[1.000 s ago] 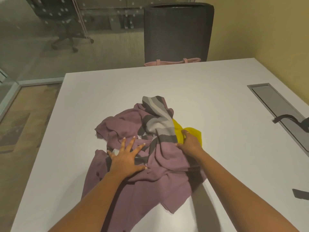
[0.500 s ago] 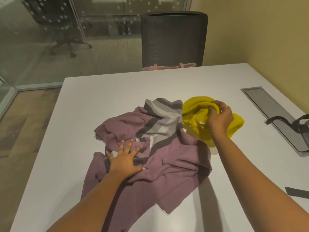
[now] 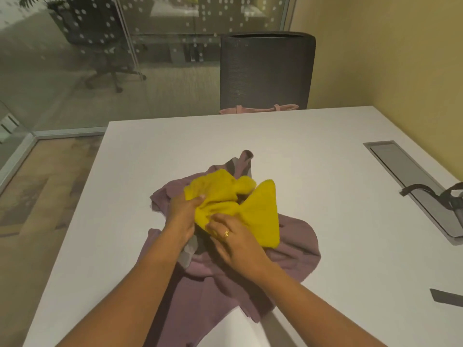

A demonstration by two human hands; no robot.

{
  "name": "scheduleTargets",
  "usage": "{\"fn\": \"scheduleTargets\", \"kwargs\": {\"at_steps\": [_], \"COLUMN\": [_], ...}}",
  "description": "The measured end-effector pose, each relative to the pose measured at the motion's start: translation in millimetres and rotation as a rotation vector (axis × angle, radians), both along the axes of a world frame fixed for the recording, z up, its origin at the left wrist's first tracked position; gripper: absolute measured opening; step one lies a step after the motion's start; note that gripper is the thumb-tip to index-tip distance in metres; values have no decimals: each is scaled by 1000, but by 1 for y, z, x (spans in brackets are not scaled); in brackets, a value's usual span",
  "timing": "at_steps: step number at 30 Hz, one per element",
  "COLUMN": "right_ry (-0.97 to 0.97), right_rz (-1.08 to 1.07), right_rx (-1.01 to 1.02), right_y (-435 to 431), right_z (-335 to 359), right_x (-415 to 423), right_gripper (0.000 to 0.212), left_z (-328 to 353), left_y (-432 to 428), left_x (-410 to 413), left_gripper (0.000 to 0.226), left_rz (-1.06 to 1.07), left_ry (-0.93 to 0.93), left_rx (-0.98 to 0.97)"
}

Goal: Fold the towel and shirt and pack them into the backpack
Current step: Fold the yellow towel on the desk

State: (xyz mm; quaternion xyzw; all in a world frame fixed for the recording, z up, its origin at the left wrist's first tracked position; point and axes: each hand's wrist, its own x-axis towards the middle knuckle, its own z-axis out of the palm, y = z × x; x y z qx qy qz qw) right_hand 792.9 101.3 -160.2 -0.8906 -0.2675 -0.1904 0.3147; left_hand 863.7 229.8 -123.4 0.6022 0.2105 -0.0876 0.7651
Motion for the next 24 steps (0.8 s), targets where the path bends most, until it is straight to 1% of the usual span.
{"fn": "scheduleTargets", "kwargs": {"at_steps": [2, 3, 5, 6, 8, 10, 11, 13, 14, 16, 18, 19, 22, 23, 24], "right_ry": [-59, -68, -28, 39, 234, 411, 482, 543, 625, 661, 696, 718, 805, 808, 811], "right_rz": [64, 105, 144, 123, 17, -72, -93, -86, -92, -148, -227, -261, -359, -383, -408], "right_rx": [-155, -249, -459, -557, -716, -785, -810, -790, -742, -707, -707, -703, -695, -685, -665], "right_y": [-6, -11, -22, -29, -44, -56, -62, -77, -85, -102, -119, -128, -161, -172, -184], "right_z": [-14, -22, -39, -46, -49, -47, -47, -48, -48, -49, -46, -43, -45, -47, -51], "right_x": [-3, -5, -9, -11, -12, -11, -11, -6, -4, 1, 10, 14, 23, 25, 28], "right_gripper": [16, 15, 23, 32, 49, 55, 59, 73, 82, 99, 109, 107, 78, 81, 93], "left_z": [-5, -5, 4, 9, 17, 23, 27, 36, 39, 43, 45, 45, 43, 42, 41], "left_y": [17, 24, 33, 36, 42, 49, 53, 60, 62, 64, 63, 61, 55, 54, 53], "left_x": [5, 7, 10, 11, 13, 17, 19, 24, 26, 25, 22, 20, 15, 14, 13], "left_gripper": [47, 47, 43, 43, 41, 38, 37, 30, 25, 18, 7, 8, 23, 24, 24], "left_rz": [116, 160, 221, 235, 250, 311, 344, 365, 347, 278, 216, 193, 127, 102, 87], "left_ry": [-60, -99, -157, -185, -247, -292, -316, -363, -383, -414, -451, -468, -511, -518, -531], "left_rx": [49, 52, 62, 90, 190, 319, 378, 486, 532, 626, 711, 743, 828, 868, 903]}}
